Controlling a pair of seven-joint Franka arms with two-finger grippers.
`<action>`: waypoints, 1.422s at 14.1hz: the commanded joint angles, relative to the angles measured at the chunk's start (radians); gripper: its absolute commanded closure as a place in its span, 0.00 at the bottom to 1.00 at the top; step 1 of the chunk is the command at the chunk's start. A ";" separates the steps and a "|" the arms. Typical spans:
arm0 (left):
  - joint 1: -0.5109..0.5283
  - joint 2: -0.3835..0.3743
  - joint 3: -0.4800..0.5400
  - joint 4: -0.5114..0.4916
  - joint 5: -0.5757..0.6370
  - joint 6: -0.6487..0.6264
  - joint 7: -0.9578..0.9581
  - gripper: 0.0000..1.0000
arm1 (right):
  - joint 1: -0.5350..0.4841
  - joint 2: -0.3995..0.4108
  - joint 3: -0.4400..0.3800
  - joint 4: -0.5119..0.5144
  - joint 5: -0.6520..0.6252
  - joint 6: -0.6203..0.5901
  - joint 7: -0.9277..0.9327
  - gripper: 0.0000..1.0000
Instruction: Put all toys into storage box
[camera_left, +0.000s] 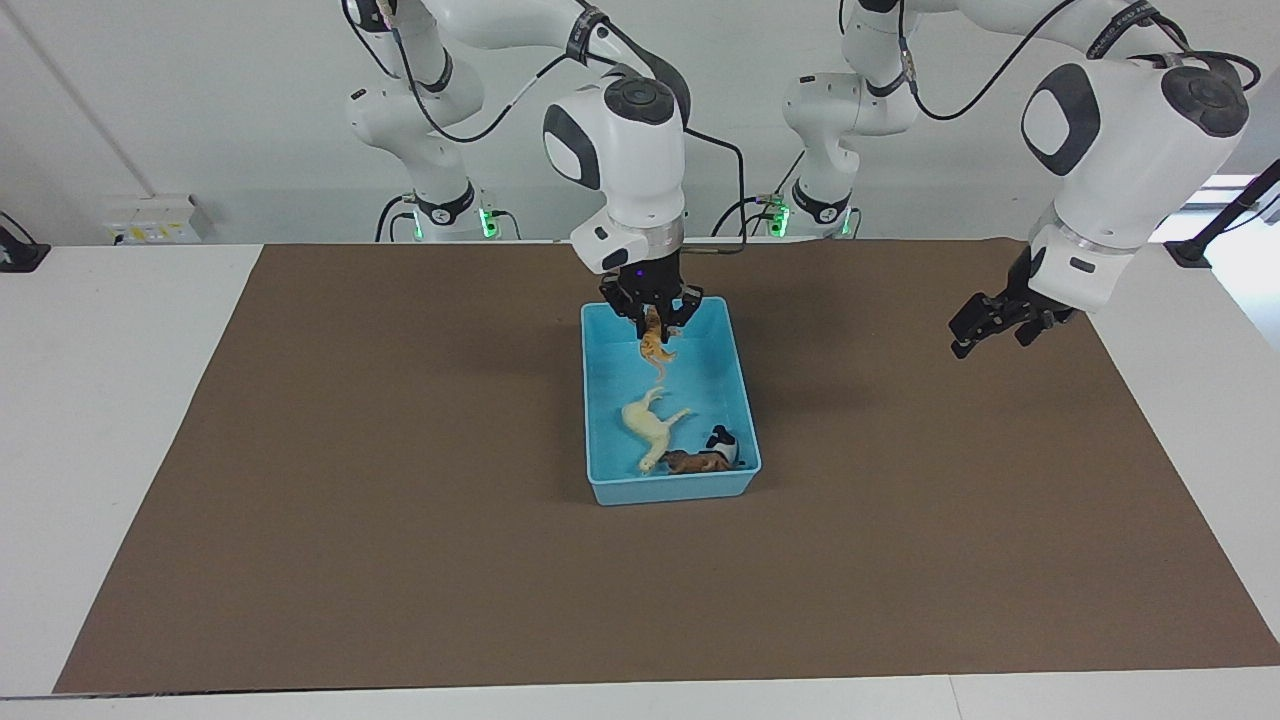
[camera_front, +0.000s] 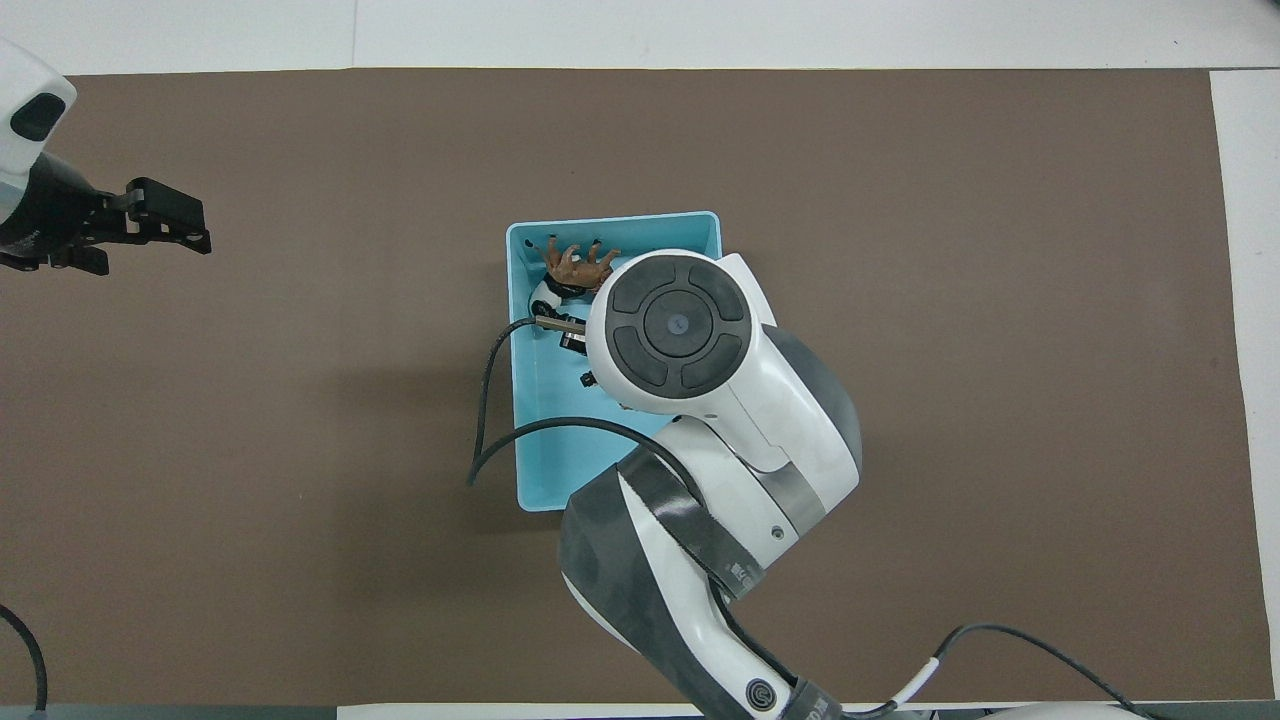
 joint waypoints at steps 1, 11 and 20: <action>0.026 0.000 -0.007 0.012 -0.003 -0.030 0.085 0.00 | 0.006 0.009 -0.001 -0.011 -0.011 0.035 0.010 1.00; 0.034 -0.057 -0.007 -0.082 -0.002 -0.005 0.083 0.00 | -0.055 -0.002 -0.006 -0.056 -0.028 0.054 -0.049 0.00; 0.159 -0.134 -0.109 -0.136 -0.002 0.052 0.095 0.00 | -0.424 -0.155 -0.006 0.012 -0.020 -0.176 -0.861 0.00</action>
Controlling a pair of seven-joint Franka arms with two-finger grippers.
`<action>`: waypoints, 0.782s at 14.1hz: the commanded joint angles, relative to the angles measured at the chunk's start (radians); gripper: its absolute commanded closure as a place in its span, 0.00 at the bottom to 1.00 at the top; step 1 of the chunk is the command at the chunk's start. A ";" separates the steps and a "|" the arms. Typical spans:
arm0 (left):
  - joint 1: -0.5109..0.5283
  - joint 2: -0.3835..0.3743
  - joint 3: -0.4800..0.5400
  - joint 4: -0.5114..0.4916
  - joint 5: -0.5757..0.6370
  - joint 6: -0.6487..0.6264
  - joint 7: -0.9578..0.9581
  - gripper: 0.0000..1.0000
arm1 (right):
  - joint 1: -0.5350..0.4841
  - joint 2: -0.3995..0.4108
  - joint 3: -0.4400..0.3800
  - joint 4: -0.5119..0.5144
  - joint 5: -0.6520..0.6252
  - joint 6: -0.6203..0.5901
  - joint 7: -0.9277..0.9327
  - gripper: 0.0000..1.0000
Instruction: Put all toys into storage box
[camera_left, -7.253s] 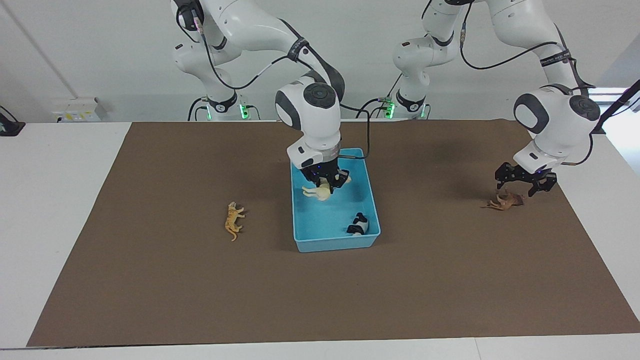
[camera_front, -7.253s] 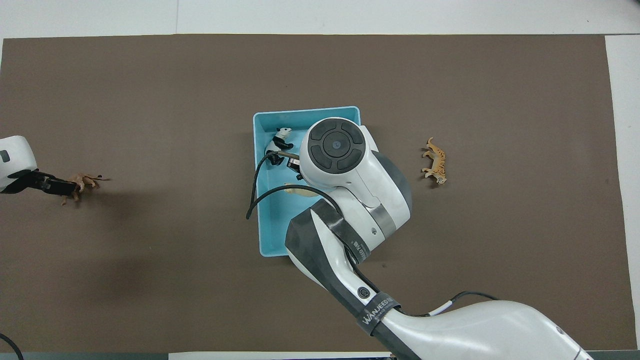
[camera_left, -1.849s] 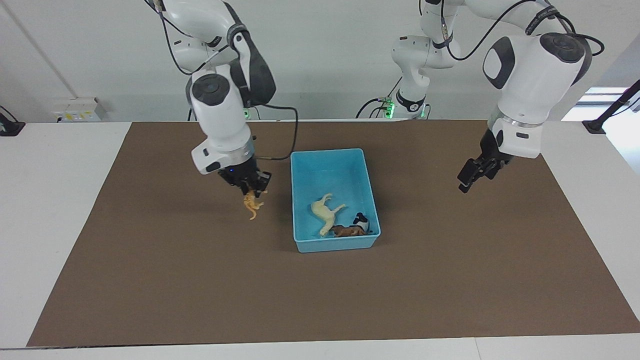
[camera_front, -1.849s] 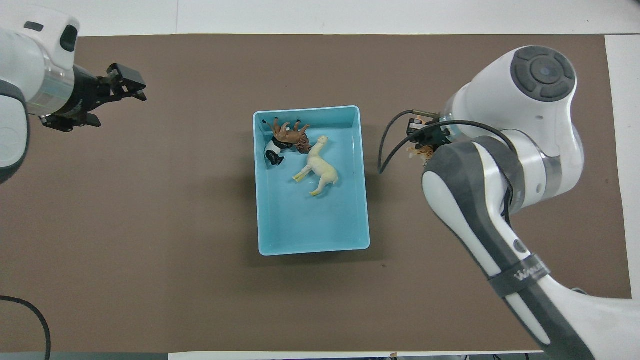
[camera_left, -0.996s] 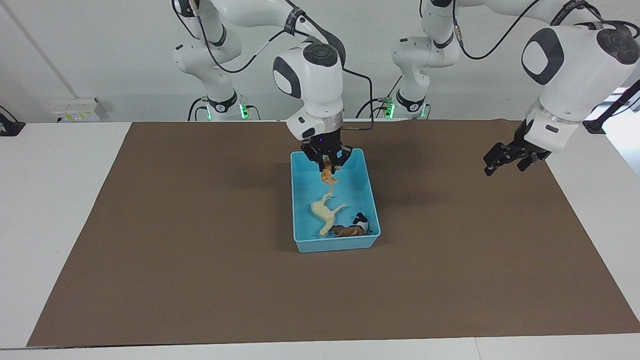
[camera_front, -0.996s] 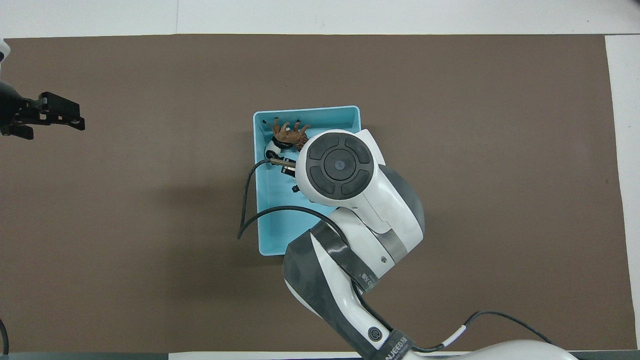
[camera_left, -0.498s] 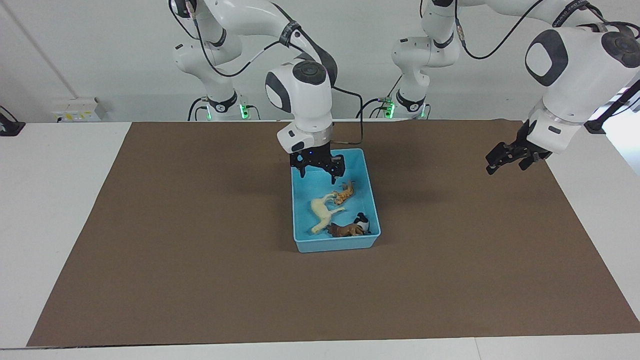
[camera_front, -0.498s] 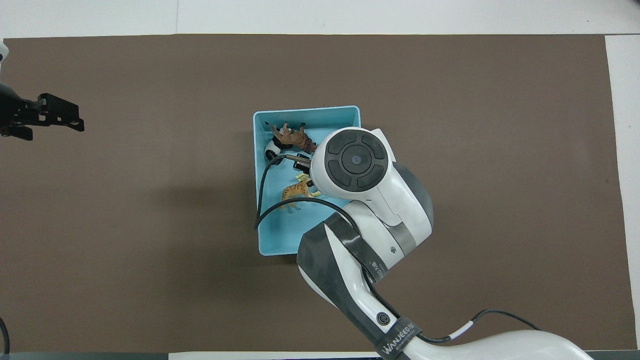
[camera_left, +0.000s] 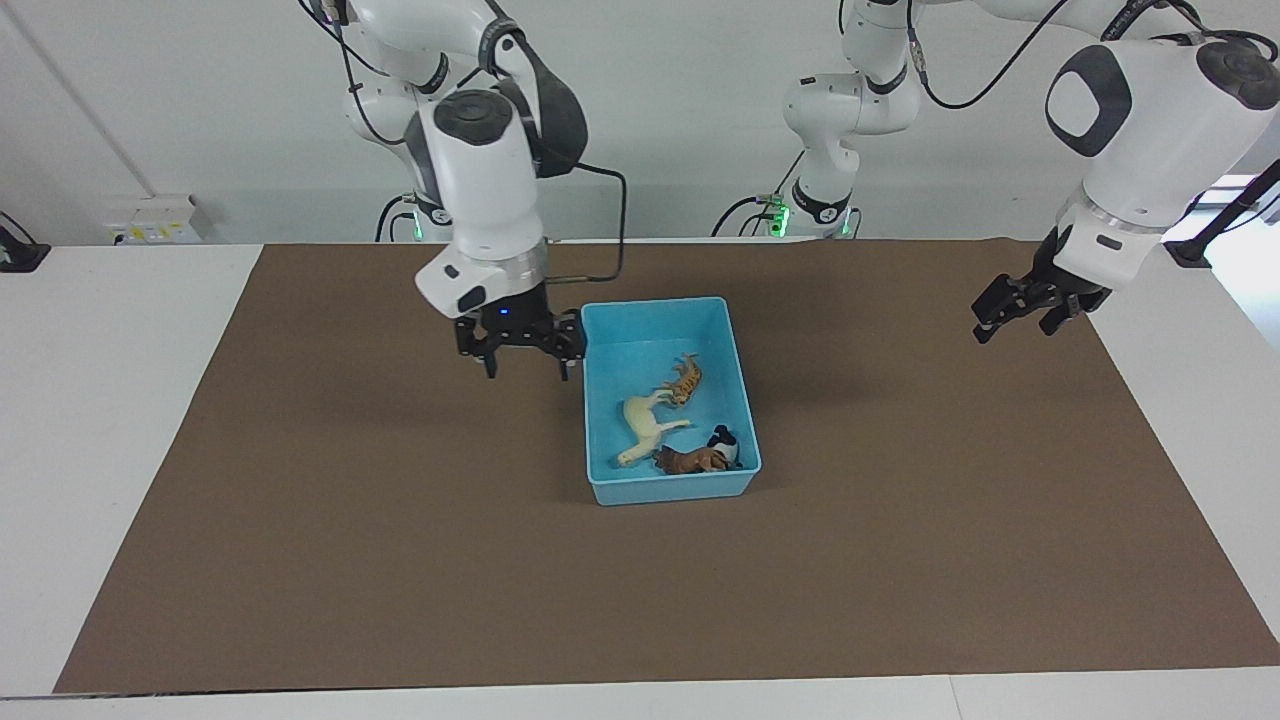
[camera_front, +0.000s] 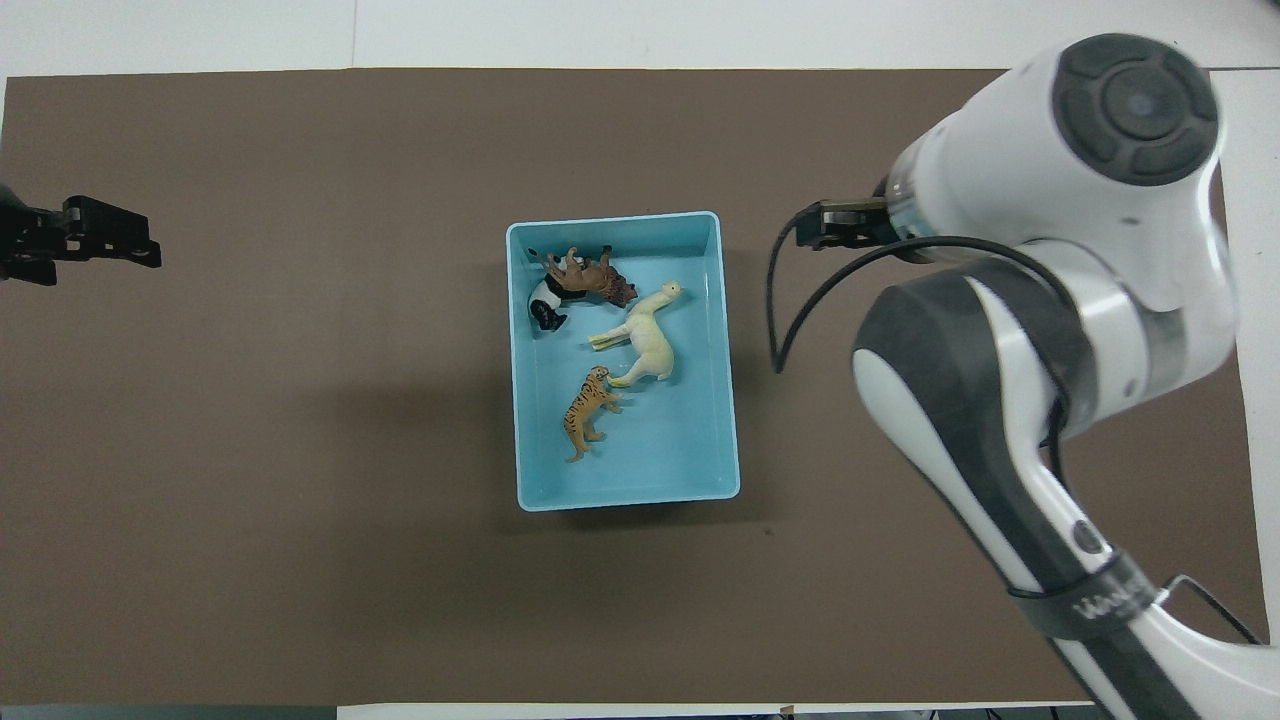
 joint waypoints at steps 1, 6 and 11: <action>0.074 -0.054 -0.076 -0.062 -0.002 0.027 0.012 0.00 | -0.081 -0.080 0.015 -0.015 0.009 -0.119 -0.155 0.00; 0.075 -0.051 -0.087 -0.058 -0.002 0.033 0.003 0.00 | -0.234 -0.183 0.012 -0.064 0.009 -0.307 -0.241 0.00; 0.058 -0.054 -0.084 -0.062 -0.002 0.017 0.006 0.00 | -0.317 -0.209 0.012 -0.119 0.009 -0.279 -0.263 0.00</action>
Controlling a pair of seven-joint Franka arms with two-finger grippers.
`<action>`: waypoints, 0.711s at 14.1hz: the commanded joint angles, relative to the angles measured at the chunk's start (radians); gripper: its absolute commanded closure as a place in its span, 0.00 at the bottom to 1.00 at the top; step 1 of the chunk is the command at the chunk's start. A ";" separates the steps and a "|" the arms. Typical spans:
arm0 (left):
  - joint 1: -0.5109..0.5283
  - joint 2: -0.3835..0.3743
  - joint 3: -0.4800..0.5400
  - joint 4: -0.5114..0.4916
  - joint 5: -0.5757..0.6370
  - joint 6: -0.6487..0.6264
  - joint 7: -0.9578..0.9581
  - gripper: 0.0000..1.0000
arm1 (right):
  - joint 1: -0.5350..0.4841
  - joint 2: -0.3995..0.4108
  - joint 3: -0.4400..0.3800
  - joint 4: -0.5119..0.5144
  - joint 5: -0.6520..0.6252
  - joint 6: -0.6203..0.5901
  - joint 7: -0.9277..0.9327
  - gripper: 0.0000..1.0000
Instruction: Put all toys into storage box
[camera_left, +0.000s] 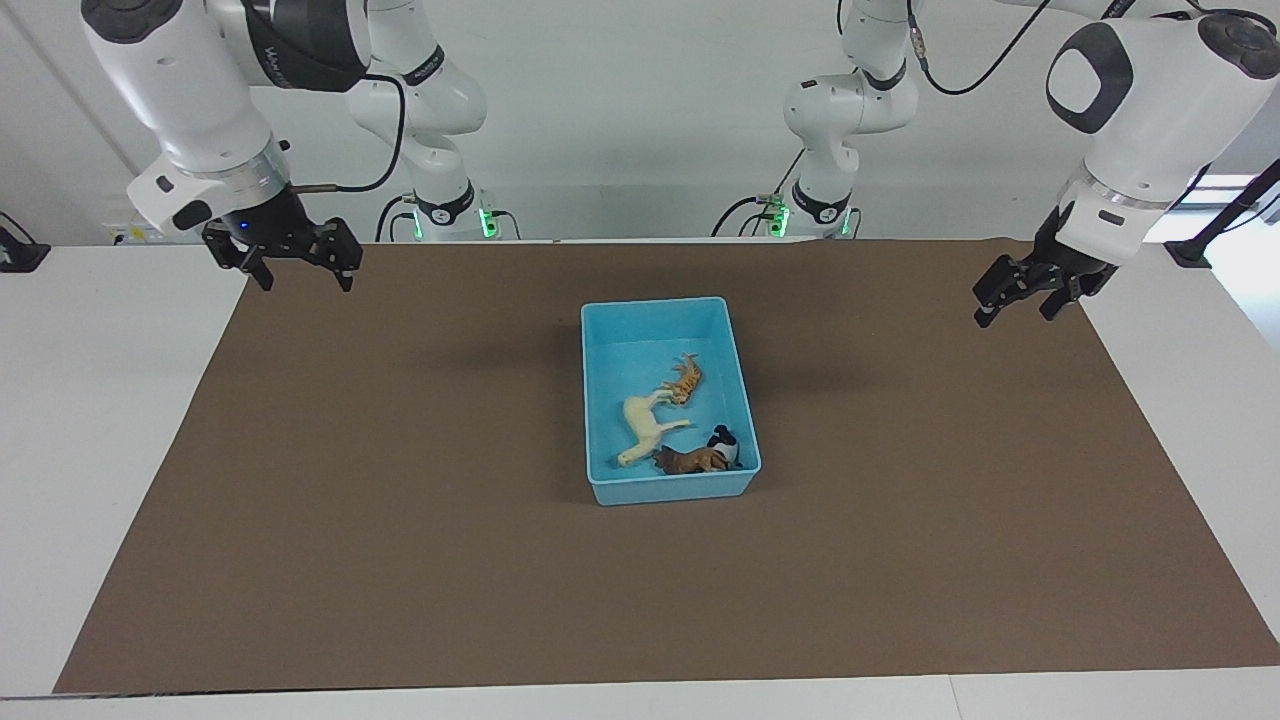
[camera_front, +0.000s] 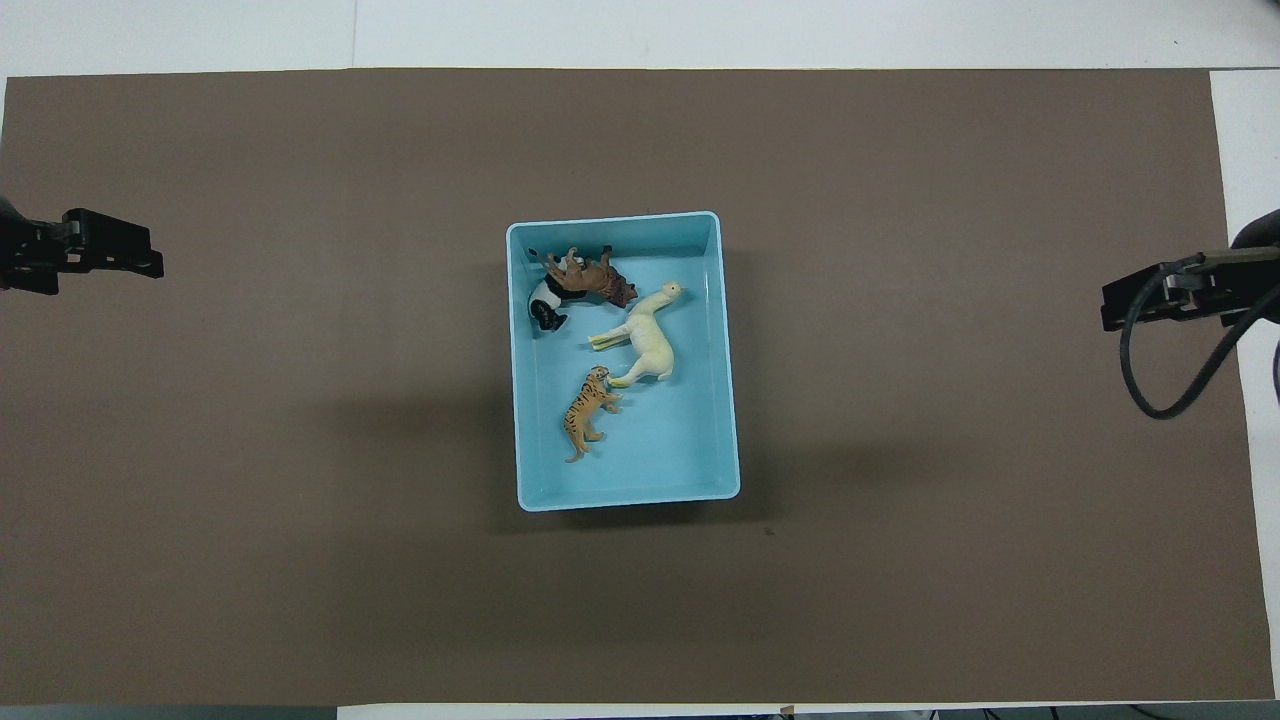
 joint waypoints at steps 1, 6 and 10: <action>0.000 -0.027 -0.004 -0.033 -0.002 0.010 0.006 0.00 | -0.022 -0.037 0.014 -0.068 0.009 0.052 -0.005 0.00; 0.009 -0.029 -0.004 -0.033 -0.002 0.010 0.006 0.00 | -0.028 -0.040 0.014 -0.081 0.024 0.072 -0.002 0.00; 0.008 -0.029 -0.004 -0.033 -0.002 0.010 0.006 0.00 | -0.043 -0.035 0.013 -0.070 0.075 0.072 -0.002 0.00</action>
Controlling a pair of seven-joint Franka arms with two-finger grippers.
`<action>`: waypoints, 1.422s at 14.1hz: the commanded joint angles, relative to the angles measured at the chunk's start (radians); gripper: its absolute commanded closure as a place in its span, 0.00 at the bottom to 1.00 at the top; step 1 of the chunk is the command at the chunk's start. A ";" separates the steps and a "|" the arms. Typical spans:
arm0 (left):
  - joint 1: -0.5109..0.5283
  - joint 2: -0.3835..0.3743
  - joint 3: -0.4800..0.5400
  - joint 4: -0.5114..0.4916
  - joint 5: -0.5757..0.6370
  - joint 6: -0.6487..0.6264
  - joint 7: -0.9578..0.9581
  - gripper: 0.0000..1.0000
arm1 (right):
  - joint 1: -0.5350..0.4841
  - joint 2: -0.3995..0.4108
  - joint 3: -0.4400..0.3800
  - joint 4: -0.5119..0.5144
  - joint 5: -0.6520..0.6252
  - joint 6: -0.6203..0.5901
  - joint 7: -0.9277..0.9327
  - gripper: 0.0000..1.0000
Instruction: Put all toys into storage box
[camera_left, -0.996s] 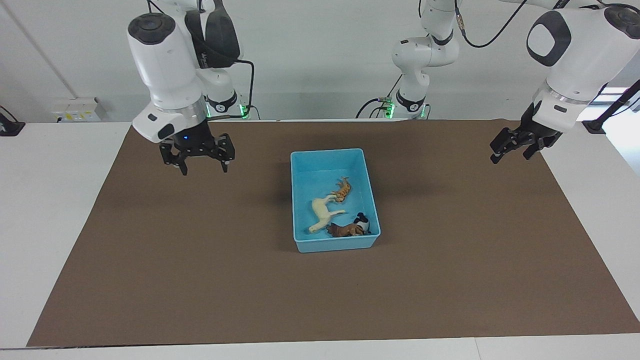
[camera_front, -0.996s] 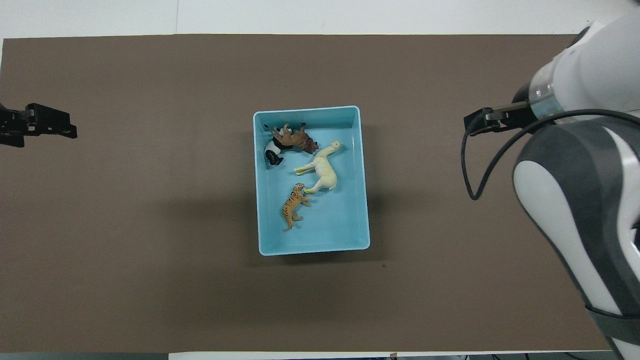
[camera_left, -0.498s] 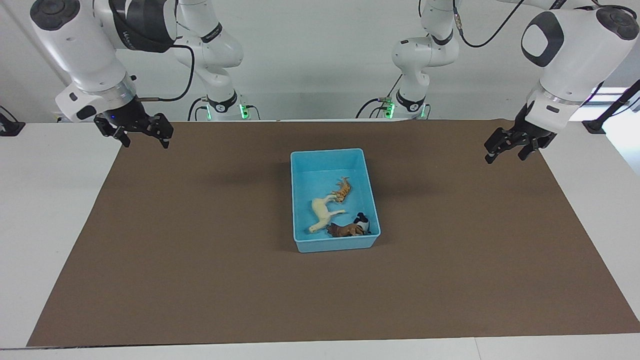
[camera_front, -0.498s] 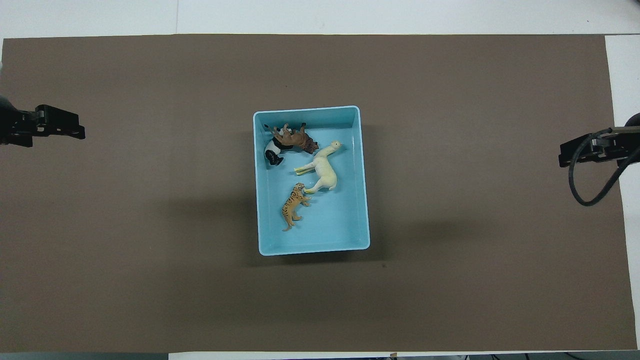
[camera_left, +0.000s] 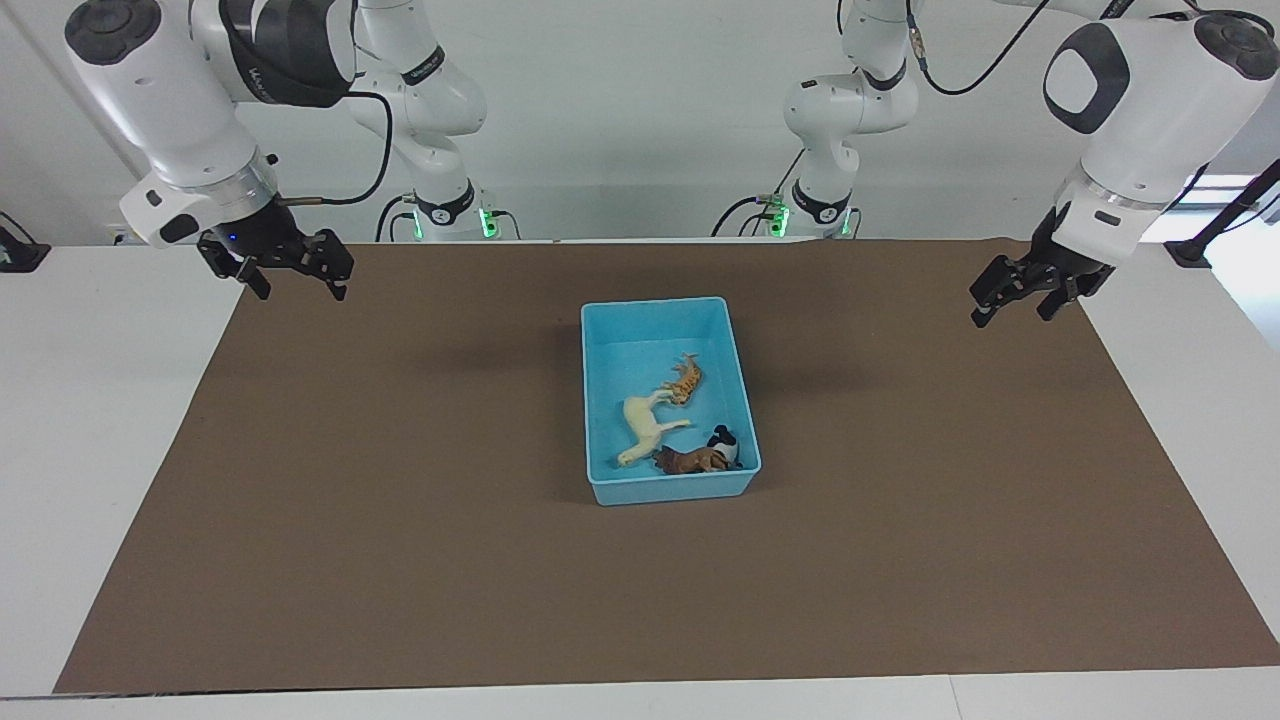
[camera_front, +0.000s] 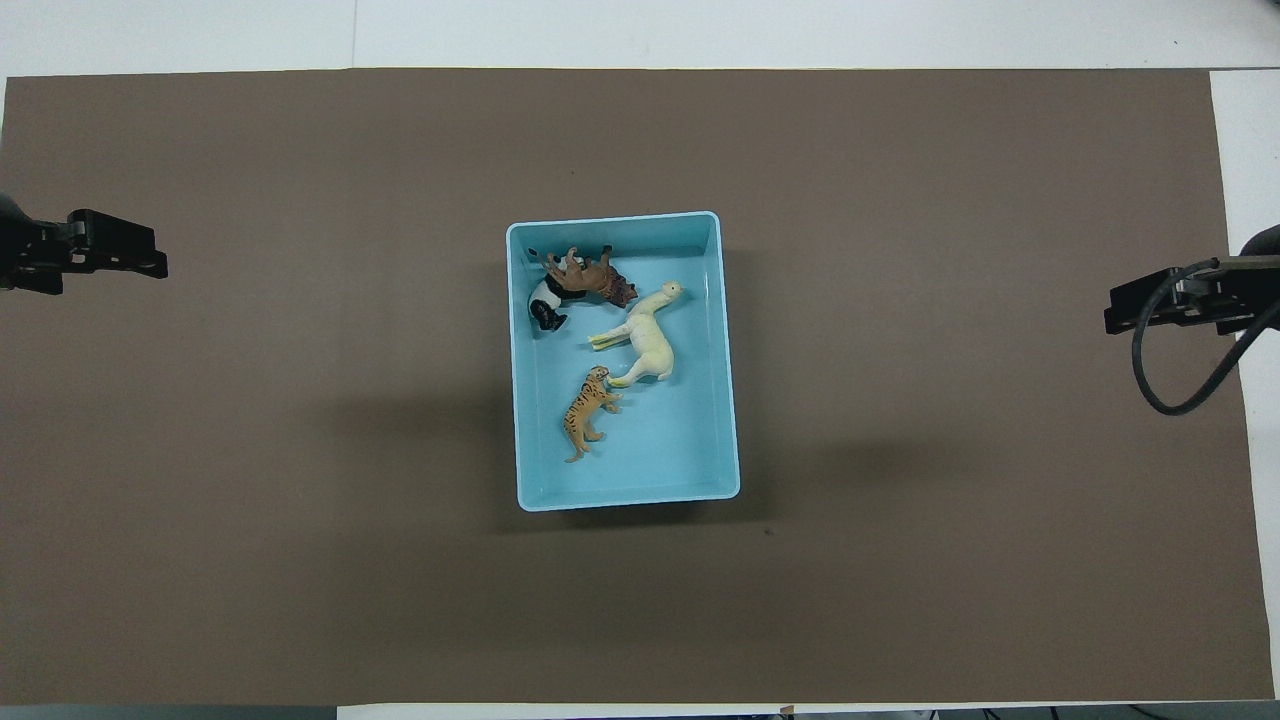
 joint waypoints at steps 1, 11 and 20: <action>0.006 -0.029 -0.003 -0.033 -0.002 0.008 0.006 0.00 | -0.021 -0.020 0.012 -0.021 0.024 0.019 -0.001 0.00; 0.006 -0.029 -0.003 -0.033 -0.002 0.008 0.006 0.00 | -0.013 -0.020 0.011 -0.022 0.012 0.051 0.001 0.00; 0.006 -0.029 -0.003 -0.033 -0.002 0.008 0.006 0.00 | -0.010 -0.023 0.014 -0.025 0.012 0.030 -0.002 0.00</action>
